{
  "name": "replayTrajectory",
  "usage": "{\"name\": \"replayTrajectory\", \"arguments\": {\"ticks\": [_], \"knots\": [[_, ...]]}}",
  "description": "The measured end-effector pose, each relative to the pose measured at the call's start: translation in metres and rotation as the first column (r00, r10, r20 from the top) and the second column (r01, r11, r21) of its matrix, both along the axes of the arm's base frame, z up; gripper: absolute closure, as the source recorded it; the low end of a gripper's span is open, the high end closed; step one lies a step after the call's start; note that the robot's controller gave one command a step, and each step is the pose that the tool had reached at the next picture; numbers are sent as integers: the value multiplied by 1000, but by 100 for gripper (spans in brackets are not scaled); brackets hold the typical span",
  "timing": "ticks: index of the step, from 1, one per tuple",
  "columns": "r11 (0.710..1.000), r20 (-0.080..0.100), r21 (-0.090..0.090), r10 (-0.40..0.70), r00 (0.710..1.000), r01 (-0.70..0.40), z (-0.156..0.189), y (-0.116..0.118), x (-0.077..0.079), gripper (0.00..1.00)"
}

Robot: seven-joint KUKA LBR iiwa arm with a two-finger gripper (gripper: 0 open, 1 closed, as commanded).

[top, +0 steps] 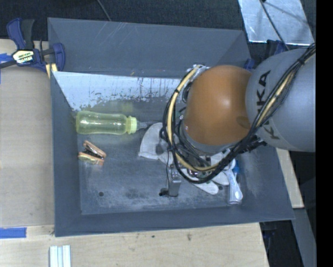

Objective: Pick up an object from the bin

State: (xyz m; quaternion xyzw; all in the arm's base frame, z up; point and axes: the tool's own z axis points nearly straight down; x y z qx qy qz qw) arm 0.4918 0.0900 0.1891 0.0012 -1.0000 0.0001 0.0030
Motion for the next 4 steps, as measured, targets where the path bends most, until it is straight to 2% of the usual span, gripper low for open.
{"name": "replayTrajectory", "arguments": {"ticks": [1, 2, 3, 4], "knots": [[1000, 8, 1, -3, 1000, 3, 4, 0, 2, 0], [1000, 7, 1, -17, 1000, 17, 45, -32, 22, 0], [999, 24, 2, -47, 999, 47, 25, -36, 41, 0], [997, 12, 2, -78, 997, 78, -40, -62, 63, 0]]}}
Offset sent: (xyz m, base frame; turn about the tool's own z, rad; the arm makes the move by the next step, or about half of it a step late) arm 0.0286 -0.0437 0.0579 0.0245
